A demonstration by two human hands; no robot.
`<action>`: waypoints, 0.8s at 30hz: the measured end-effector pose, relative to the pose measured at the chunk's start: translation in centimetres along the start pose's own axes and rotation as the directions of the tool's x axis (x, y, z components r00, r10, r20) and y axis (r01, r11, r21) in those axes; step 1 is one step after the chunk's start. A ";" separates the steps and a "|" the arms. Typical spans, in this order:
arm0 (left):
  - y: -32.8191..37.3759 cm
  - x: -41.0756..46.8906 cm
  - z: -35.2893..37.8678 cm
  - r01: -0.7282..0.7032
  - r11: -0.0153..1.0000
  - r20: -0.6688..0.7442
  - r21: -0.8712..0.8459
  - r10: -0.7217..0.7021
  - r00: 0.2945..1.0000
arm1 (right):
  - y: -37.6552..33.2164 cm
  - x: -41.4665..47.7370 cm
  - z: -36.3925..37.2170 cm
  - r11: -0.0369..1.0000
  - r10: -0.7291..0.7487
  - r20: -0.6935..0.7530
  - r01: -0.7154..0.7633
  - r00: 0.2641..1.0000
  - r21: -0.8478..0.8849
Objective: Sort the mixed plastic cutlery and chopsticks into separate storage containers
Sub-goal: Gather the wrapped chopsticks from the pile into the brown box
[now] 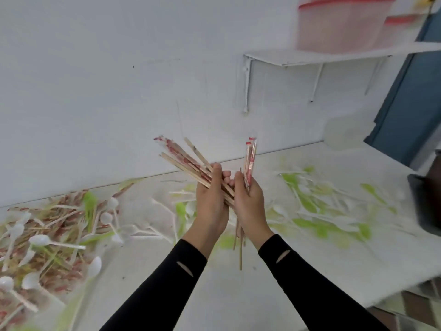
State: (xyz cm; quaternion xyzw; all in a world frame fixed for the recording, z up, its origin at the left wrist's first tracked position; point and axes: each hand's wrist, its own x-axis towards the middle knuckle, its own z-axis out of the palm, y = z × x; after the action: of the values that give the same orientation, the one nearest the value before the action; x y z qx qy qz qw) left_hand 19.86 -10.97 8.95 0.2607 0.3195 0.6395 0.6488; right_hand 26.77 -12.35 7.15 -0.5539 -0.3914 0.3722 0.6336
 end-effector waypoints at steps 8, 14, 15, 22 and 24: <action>-7.3 -2.2 5.7 0.023 0.999 -0.105 0.036 -0.019 0.994 | -3.6 4.3 -14.7 0.976 0.087 -0.189 -0.046 0.978 0.213; -16.4 -4.9 8.9 0.234 0.972 -0.095 0.015 -0.232 0.968 | -5.9 5.5 -21.9 0.889 -0.021 -0.364 0.184 0.931 0.420; -17.6 -5.3 9.8 0.281 0.960 -0.056 -0.003 -0.280 0.958 | -5.8 5.6 -22.6 0.878 -0.020 -0.356 0.187 0.934 0.440; -23.4 -7.6 16.6 0.451 0.891 0.195 0.047 -0.451 0.871 | -2.2 4.0 -27.8 0.946 0.076 -0.109 -0.037 0.991 0.323; -24.6 -7.8 18.1 0.437 0.885 0.227 0.158 -0.463 0.857 | -2.3 4.5 -30.2 0.953 0.071 -0.141 -0.025 0.987 0.303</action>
State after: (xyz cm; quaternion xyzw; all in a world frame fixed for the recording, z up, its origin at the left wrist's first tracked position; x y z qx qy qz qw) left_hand 49.86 -18.56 3.11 0.2920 0.3163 0.4135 0.8023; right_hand 56.22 -20.92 7.38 -0.4869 -0.2677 0.3999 0.7289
